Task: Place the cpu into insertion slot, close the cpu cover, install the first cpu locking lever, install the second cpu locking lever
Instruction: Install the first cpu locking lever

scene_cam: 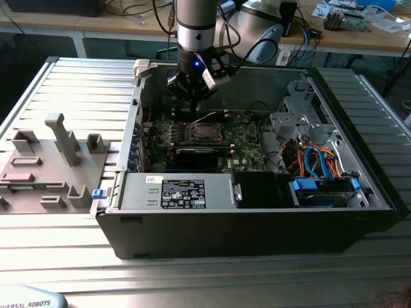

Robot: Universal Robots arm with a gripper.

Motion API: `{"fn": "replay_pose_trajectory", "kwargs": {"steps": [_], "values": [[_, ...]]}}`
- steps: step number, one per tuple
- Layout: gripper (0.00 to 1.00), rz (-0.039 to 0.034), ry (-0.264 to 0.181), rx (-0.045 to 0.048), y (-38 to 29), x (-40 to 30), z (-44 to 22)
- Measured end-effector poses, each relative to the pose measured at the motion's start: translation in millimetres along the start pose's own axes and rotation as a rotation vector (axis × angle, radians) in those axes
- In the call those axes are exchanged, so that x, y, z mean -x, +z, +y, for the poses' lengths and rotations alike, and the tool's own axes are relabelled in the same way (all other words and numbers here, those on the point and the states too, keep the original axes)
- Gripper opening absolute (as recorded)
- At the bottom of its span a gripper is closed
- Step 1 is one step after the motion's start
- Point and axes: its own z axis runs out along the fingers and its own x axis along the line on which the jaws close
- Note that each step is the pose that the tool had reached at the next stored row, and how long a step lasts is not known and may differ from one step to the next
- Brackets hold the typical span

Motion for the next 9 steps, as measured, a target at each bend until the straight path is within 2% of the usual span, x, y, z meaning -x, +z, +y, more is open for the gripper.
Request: {"fn": "replay_pose_trajectory", "kwargs": {"steps": [9], "values": [[0.11, 0.0, 0.0, -0.0003, 2.4, 0.5, -0.1]]}}
